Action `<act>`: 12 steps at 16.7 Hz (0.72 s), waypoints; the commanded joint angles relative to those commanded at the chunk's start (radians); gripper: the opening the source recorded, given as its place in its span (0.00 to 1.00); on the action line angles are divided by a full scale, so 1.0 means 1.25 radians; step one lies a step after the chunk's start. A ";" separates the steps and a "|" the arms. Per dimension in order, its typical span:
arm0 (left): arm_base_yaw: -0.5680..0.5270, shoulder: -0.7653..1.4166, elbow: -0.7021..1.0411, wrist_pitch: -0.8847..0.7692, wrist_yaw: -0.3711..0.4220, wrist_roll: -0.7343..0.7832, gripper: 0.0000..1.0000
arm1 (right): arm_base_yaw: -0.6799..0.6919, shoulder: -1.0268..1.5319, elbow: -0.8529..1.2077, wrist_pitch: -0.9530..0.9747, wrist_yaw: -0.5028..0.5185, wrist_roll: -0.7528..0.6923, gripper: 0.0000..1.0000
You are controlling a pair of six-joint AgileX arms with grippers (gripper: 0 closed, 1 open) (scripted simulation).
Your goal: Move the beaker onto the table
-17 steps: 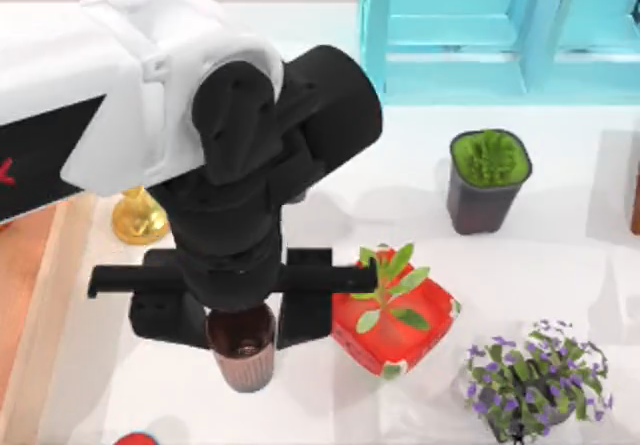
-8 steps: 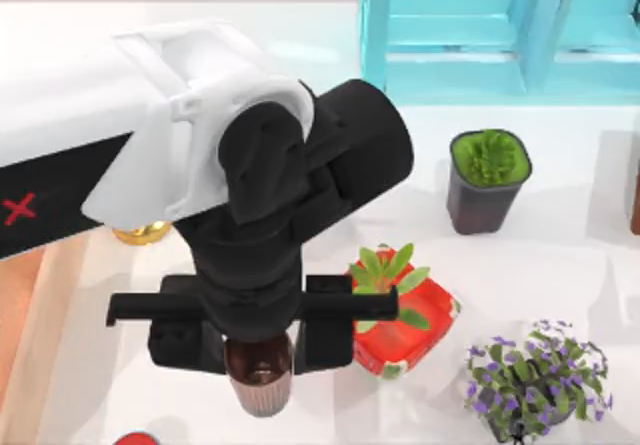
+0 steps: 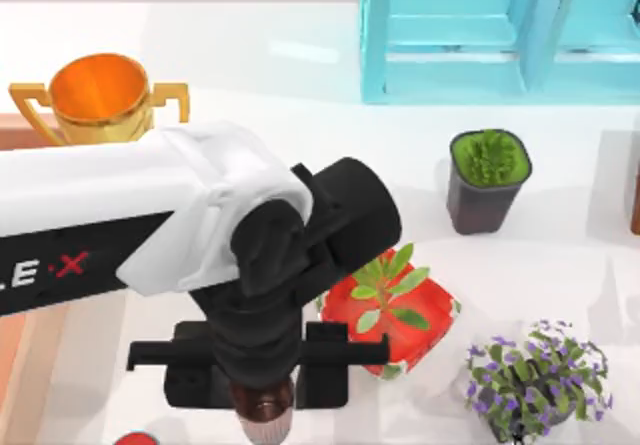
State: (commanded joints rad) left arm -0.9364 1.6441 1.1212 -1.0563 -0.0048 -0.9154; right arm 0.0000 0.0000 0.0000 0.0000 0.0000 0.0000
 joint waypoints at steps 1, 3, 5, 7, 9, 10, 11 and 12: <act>0.000 0.000 0.000 0.000 0.000 0.000 0.00 | 0.000 0.000 0.000 0.000 0.000 0.000 1.00; 0.000 0.000 0.000 0.000 0.000 0.000 0.00 | 0.000 0.000 0.000 0.000 0.000 0.000 1.00; 0.000 0.000 0.000 0.000 0.000 0.000 0.15 | 0.000 0.000 0.000 0.000 0.000 0.000 1.00; 0.000 0.000 0.000 0.000 0.000 0.000 0.30 | 0.000 0.000 0.000 0.000 0.000 0.000 1.00; 0.000 0.000 0.000 0.000 0.000 0.000 0.45 | 0.000 0.000 0.000 0.000 0.000 0.000 1.00; 0.000 0.000 0.000 0.000 0.000 0.000 0.53 | 0.000 0.000 0.000 0.000 0.000 0.000 1.00; 0.000 0.000 0.000 0.000 0.000 0.000 0.60 | 0.000 0.000 0.000 0.000 0.000 0.000 1.00; 0.000 0.000 0.000 0.000 0.000 0.000 0.68 | 0.000 0.000 0.000 0.000 0.000 0.000 1.00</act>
State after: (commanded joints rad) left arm -0.9364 1.6441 1.1211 -1.0561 -0.0048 -0.9154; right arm 0.0000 0.0000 0.0000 0.0000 0.0000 0.0000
